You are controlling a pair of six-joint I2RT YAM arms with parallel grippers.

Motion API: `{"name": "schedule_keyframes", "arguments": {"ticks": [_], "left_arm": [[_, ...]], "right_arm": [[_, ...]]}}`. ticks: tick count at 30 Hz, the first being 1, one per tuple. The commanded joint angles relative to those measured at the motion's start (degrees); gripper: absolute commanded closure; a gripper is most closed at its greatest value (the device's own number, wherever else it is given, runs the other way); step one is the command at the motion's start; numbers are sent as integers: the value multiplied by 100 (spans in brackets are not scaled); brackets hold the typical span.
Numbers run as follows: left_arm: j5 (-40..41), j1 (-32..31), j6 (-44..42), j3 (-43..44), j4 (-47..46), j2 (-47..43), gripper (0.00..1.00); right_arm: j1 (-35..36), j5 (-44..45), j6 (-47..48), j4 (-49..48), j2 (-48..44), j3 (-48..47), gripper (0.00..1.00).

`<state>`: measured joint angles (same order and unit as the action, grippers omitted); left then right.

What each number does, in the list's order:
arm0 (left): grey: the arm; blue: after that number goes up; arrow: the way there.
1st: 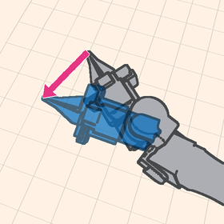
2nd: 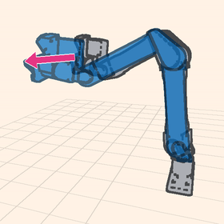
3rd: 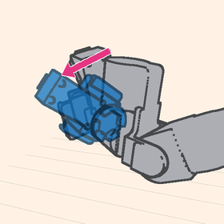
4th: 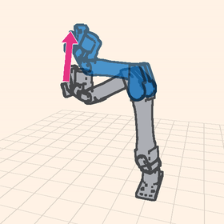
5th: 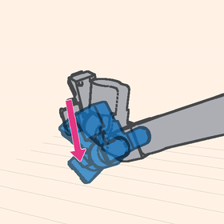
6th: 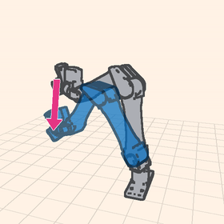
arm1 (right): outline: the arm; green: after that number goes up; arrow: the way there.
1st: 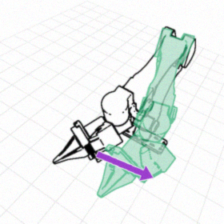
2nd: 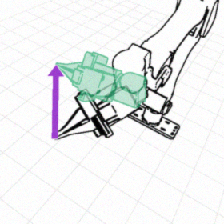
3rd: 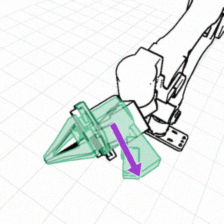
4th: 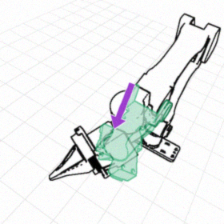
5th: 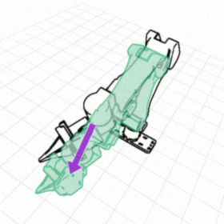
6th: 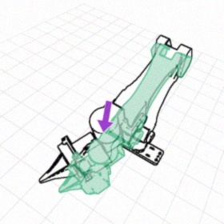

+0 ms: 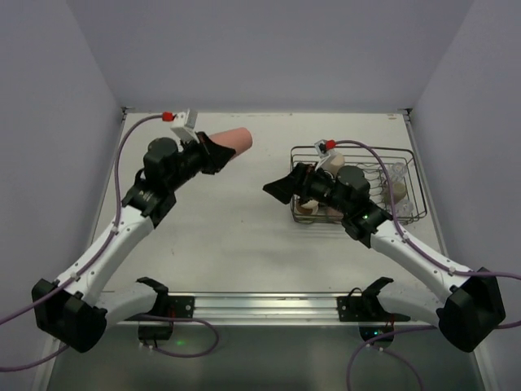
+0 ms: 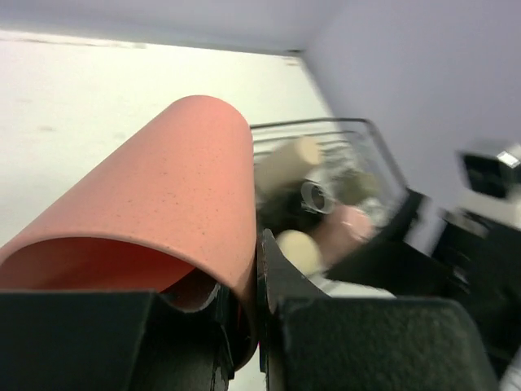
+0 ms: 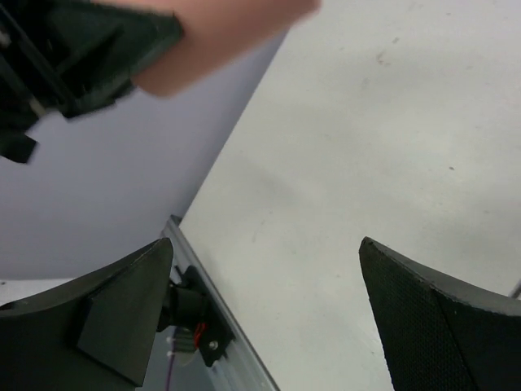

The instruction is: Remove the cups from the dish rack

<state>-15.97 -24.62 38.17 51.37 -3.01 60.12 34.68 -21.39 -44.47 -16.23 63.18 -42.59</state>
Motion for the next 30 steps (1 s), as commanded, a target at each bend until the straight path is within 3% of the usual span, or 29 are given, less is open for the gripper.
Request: {"name": "schedule_keyframes", "arguments": {"ticks": [1, 2, 7, 13, 22, 27, 30], "left_arm": [[1779, 238, -1635, 1530, 2696, 1061, 100], [1894, 386, -1759, 2064, 3265, 1307, 100], [1869, 1116, -2217, 3043, 4480, 2705, 100], [2650, 1258, -2560, 4203, 5659, 3891, 100], [2678, 1521, -2701, 4530, 5943, 5009, 99], [2572, 1636, -2692, 4767, 6005, 5527, 87], [2633, 1654, -2675, 4777, 5952, 5546, 63]], "right_arm": [[13, 889, 746, 962, -279, -101, 1], [13, 908, 825, 1242, -271, -118, 1], [30, 856, 1300, 1938, -218, -337, 1], [30, 952, 1476, 2185, -394, -303, 1], [39, 803, 1432, 2062, -385, -224, 1], [39, 776, 1397, 2001, -324, -206, 1], [39, 829, 1397, 2001, -280, -206, 1]]}}
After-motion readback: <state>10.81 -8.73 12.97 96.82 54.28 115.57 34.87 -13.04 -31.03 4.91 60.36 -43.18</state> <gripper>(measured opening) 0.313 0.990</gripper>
